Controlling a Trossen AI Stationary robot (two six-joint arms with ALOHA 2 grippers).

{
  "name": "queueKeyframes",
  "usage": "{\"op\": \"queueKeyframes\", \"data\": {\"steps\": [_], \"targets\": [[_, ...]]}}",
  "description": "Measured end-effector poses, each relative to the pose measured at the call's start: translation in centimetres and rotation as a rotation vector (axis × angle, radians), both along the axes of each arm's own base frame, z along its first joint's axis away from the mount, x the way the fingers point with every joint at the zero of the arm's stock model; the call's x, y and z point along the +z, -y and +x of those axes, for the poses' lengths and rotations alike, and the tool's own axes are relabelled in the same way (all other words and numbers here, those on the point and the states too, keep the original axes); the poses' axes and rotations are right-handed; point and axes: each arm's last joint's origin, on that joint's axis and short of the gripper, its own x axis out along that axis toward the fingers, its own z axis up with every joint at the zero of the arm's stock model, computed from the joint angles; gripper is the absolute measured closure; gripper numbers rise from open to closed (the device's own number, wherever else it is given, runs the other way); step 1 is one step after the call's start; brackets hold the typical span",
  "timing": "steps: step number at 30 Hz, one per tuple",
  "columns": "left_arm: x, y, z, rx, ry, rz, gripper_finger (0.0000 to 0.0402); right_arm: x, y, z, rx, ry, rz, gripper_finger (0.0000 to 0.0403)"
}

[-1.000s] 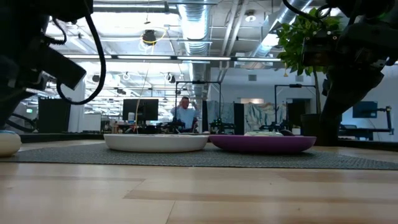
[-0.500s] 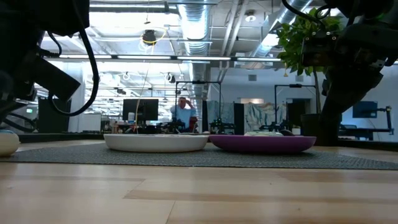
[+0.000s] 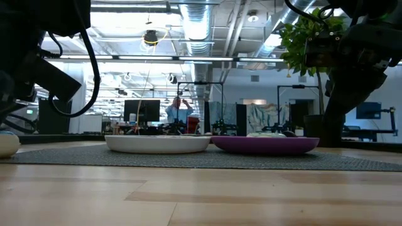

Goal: Pick & Place donuts
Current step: Put the large blue donut on the violet plate

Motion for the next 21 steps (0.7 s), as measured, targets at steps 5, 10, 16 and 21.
{"op": "queueKeyframes", "data": {"steps": [5,10,16,21], "targets": [[-0.01,0.00,-0.01,0.000,-0.001,0.000,0.0236,0.00,0.00,0.00,0.000,0.000,0.000,0.0402],[-0.02,0.00,0.00,0.000,-0.001,-0.001,0.0249,0.00,0.00,0.00,0.000,0.000,0.000,0.0402],[-0.02,0.00,0.00,0.001,-0.001,-0.001,0.0250,0.00,0.00,0.00,0.000,0.000,0.001,0.0402],[0.03,0.03,0.05,0.006,-0.001,-0.002,0.0250,0.01,0.00,0.00,0.000,0.000,0.001,0.0402]]}}
